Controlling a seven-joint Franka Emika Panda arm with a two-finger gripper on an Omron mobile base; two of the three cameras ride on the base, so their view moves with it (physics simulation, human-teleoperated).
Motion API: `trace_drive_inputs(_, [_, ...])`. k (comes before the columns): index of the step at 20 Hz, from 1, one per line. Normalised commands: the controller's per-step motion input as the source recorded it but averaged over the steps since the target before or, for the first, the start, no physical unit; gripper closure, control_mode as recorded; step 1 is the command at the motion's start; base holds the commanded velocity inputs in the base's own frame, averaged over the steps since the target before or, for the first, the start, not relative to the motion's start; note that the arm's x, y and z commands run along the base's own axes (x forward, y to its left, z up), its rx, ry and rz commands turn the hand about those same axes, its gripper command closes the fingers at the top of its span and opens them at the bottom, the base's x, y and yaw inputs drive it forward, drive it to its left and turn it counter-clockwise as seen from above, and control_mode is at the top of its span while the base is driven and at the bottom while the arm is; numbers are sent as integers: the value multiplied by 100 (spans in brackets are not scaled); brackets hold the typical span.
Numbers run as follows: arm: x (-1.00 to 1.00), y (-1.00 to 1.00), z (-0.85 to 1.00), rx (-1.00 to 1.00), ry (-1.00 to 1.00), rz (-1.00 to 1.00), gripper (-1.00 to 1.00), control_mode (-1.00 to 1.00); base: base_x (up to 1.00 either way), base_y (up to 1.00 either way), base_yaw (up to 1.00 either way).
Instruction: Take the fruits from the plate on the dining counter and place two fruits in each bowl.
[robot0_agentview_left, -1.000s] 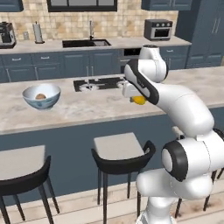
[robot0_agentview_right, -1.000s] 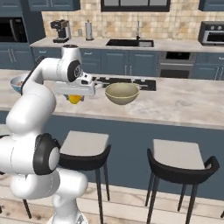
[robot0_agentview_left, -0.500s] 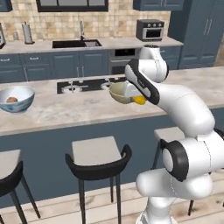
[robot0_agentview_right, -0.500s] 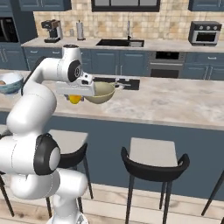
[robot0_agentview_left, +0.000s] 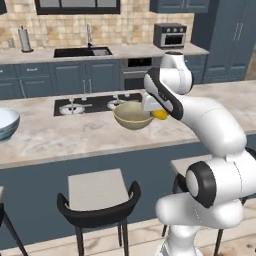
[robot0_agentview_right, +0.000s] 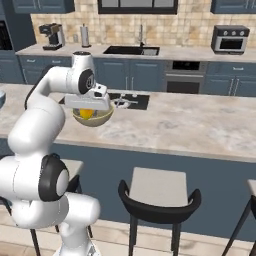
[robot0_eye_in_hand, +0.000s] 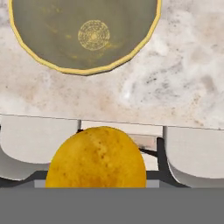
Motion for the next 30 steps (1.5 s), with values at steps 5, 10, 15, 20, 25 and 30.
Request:
trace_drive_inputs(5, [0, 0, 0, 0, 0, 0, 100, 100, 54, 0, 7])
trace_drive_inputs(10, [14, 0, 0, 0, 0, 0, 100, -100, 41, 0, 1])
trace_drive_inputs(15, [98, 25, -3, 0, 4, 1, 100, -100, 0, 0, 0])
trace_drive_inputs(20, [89, 27, -29, 0, 5, 0, 100, -100, 0, 0, 0])
trace_drive_inputs(25, [34, 14, -58, 0, 1, 1, 100, -100, 0, 0, 0])
trace_drive_inputs(30, [9, 13, -48, 0, 4, 0, 100, -100, 0, 0, 0])
